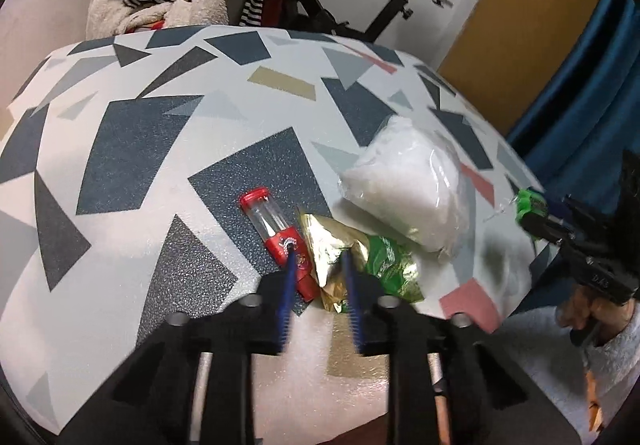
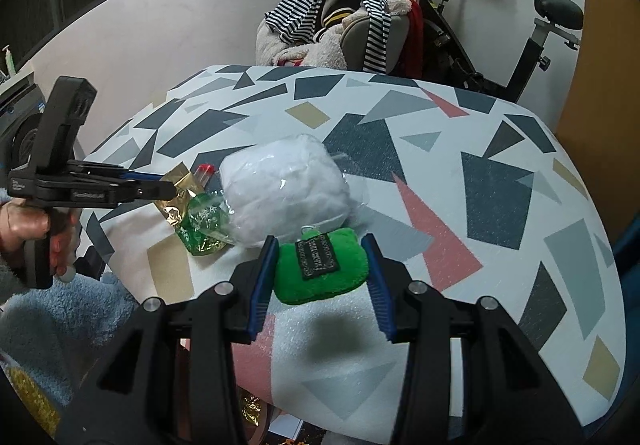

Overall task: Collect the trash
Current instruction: 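Grasp the gold-and-green snack packet with the left tool while the right tool holds the pouch, then carry both items over the bin and open the left tool to drop the packet, then open the right tool to drop the green plush pouch into the bin, then raise both tools back over the table toward the white bag and red tube, then grasp the clear bag of white fluff with the right tool, then grasp the red plastic tube with the left tool while the right tool holds the bag, then carry both items over the bin and open the right tool to drop the bag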

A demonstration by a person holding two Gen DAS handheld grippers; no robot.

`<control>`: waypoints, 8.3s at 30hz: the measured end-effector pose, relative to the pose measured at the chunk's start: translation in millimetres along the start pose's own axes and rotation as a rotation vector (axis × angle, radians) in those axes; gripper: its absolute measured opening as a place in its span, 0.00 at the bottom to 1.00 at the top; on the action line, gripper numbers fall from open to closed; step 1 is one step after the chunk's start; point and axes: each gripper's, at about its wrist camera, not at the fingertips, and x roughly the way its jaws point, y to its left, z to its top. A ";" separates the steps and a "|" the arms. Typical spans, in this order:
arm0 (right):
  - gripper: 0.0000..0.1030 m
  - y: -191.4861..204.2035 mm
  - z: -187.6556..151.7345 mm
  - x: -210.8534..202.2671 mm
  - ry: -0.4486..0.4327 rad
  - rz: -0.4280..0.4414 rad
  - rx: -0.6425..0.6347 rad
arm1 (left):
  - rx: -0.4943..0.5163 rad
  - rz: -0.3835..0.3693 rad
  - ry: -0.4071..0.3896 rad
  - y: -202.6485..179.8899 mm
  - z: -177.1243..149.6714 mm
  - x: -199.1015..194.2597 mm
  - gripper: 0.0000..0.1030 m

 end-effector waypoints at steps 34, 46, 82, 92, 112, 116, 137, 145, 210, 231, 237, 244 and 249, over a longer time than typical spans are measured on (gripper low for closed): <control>0.43 65.3 -16.2 -49.6 -0.075 0.071 -0.079 | 0.246 -0.127 -0.077 -44.7 -104.6 -105.0 0.05; 0.43 87.2 -46.8 -40.4 -0.003 0.079 -0.109 | 0.270 -0.152 0.129 -58.6 -159.8 -33.8 0.06; 0.44 138.8 -109.3 27.8 0.219 0.176 -0.180 | 0.134 0.056 -0.178 0.4 -167.5 -109.5 0.94; 0.46 138.7 -116.4 35.4 0.245 0.148 -0.181 | 0.091 0.082 -0.145 10.1 -172.2 -100.0 0.94; 0.95 132.9 -109.6 27.8 0.202 0.138 -0.158 | 0.056 0.103 -0.172 17.5 -170.2 -105.0 0.94; 0.94 119.4 -102.5 21.6 0.168 0.132 -0.099 | 0.060 0.104 -0.208 16.3 -162.5 -109.7 0.94; 0.94 56.6 -38.1 -1.3 0.023 0.010 -0.055 | 0.168 0.278 -0.393 -7.4 -94.1 -140.9 0.94; 0.94 48.0 -11.8 4.3 0.012 -0.025 -0.110 | 0.137 0.292 -0.439 -5.4 -73.0 -142.2 0.94; 0.54 14.4 26.0 31.3 -0.013 -0.079 -0.145 | 0.024 0.131 -0.043 -1.8 8.8 3.9 0.70; 0.54 12.7 13.7 20.3 -0.018 -0.062 -0.111 | 0.100 0.231 0.031 -9.6 14.9 39.0 0.23; 0.54 22.2 10.6 7.8 -0.022 -0.054 -0.118 | 0.115 0.188 -0.008 -17.0 6.2 7.9 0.22; 0.54 42.8 1.2 -15.5 -0.037 -0.022 -0.133 | 0.132 0.127 -0.075 -26.0 -17.7 -43.9 0.19; 0.54 66.8 -14.0 -33.2 -0.019 0.030 -0.177 | 0.161 0.087 -0.105 -33.2 -50.5 -83.1 0.12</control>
